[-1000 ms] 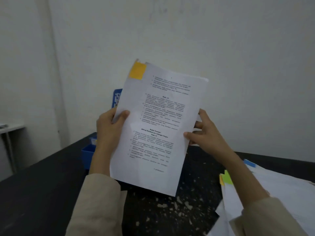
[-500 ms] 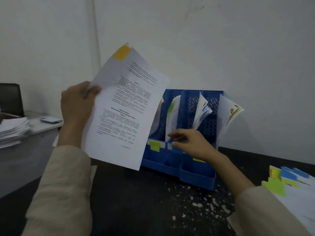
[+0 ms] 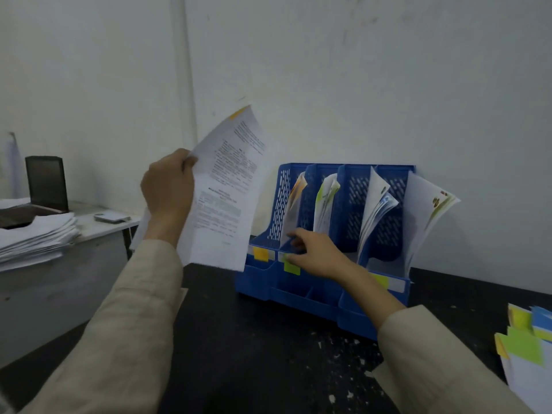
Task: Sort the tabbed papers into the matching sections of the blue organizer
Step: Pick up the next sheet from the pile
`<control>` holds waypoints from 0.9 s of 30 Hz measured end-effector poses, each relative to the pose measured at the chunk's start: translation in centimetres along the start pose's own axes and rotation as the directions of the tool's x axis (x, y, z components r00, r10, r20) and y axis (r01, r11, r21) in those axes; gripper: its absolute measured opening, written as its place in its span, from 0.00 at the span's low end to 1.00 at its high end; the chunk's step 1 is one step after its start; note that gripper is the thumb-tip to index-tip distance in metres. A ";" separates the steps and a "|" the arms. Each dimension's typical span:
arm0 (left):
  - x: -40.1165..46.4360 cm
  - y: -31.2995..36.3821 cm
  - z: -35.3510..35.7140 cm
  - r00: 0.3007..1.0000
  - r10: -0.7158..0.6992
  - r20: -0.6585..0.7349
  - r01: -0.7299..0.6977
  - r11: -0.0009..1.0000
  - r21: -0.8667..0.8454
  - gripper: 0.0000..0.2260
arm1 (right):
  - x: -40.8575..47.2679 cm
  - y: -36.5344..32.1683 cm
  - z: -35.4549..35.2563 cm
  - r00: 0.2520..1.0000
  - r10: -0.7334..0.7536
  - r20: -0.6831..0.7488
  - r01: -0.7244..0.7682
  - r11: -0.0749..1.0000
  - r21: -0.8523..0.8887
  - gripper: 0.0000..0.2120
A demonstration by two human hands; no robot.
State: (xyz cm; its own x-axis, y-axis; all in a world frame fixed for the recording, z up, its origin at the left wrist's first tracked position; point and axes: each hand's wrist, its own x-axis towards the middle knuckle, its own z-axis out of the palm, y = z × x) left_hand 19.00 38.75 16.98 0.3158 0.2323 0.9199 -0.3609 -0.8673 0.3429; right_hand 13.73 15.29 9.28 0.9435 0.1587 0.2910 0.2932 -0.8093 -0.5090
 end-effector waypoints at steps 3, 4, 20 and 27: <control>0.8 1.4 1.9 0.998 0.022 -0.060 -0.029 0.993 -0.117 0.11 | 0.8 0.1 0.2 1.000 0.000 0.019 0.000 1.000 -0.017 0.27; 0.9 2.0 2.5 0.997 0.018 -0.071 -0.030 0.986 -0.166 0.11 | 1.0 0.2 0.3 0.999 0.006 0.044 -0.005 0.999 -0.039 0.28; -6.6 6.8 12.5 0.943 -0.104 0.315 0.282 0.753 -0.595 0.09 | 1.4 2.2 2.2 0.969 -0.073 0.234 0.145 0.940 -0.307 0.31; -10.8 3.8 14.8 0.824 -0.074 0.562 0.396 0.784 -0.478 0.12 | 1.5 2.9 2.6 0.968 -0.102 0.228 0.168 0.941 -0.293 0.29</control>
State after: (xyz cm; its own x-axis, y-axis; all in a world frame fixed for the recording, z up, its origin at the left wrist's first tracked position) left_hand 27.18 26.40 5.53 0.7799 0.0077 0.6258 -0.5774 -0.3772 0.7241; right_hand 16.37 14.66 6.10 0.9189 0.3654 0.1488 0.3894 -0.9007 -0.1928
